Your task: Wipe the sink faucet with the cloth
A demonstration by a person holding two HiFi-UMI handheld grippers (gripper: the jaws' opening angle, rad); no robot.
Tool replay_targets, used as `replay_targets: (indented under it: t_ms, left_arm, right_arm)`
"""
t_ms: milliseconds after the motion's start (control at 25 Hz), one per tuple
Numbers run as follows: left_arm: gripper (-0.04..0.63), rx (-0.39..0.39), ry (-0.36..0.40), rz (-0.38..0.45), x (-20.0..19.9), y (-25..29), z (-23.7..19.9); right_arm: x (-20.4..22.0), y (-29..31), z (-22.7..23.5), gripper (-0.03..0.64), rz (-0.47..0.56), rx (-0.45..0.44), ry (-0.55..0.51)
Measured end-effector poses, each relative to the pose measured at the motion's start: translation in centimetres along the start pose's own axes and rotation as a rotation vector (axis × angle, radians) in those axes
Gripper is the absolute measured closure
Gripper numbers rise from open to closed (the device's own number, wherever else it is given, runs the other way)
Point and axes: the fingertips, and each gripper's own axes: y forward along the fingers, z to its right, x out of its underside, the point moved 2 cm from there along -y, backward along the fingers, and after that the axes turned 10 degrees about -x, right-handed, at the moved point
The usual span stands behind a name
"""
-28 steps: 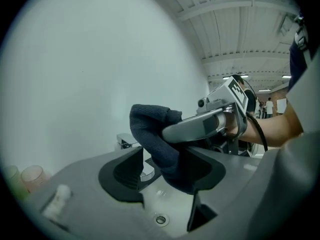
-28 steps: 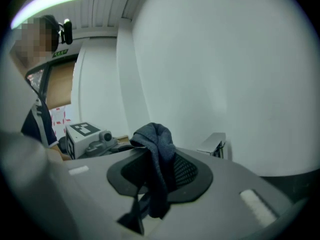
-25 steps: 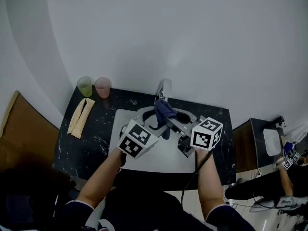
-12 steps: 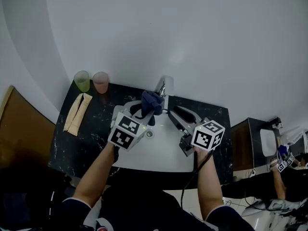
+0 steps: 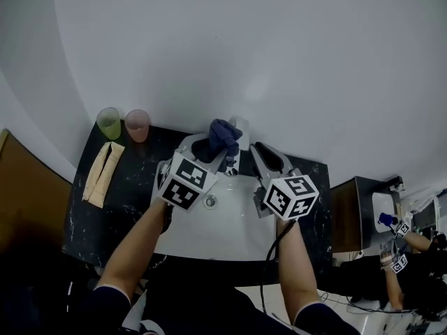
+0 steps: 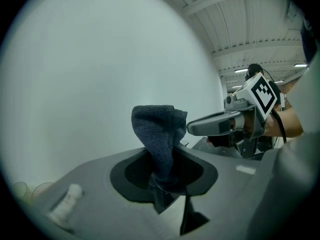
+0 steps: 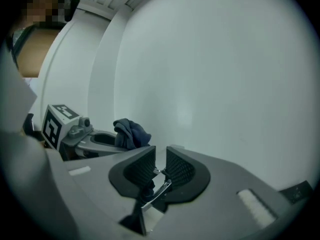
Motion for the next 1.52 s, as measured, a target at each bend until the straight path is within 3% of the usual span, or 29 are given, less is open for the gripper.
replay_targets:
  t_ms: [120, 560, 840, 1040, 1320, 1520]
  left_arm:
    - [0.483, 0.034, 0.0, -0.014, 0.6, 1.7, 0.6]
    - [0.483, 0.072, -0.011, -0.023, 1.0, 6.9, -0.8]
    - [0.485, 0.042, -0.017, -0.045, 2.0, 8.9, -2.8]
    - [0.489, 0.043, 0.015, -0.12, 4.5, 10.3, -2.7]
    - [0.494, 0.072, -0.003, -0.247, 9.1, 11.1, -1.9]
    - [0.495, 0.101, 0.066, -0.331, 10.8, 11.4, -1.2]
  right_arm:
    - [0.1, 1.0, 0.4, 0.608, -0.028, 0.005, -0.04]
    - [1.1, 2.8, 0.1, 0.611, -0.17, -0.034, -0.229]
    - [1.0, 3.4, -0.5, 0.611, -0.189, -0.06, -0.267]
    - [1.0, 3.3, -0.4, 0.611, -0.176, -0.051, -0.251]
    - [1.0, 3.4, -0.2, 0.611, -0.165, -0.053, -0.23]
    - [0.9, 3.2, -0.2, 0.611, -0.157, -0.049, -0.223]
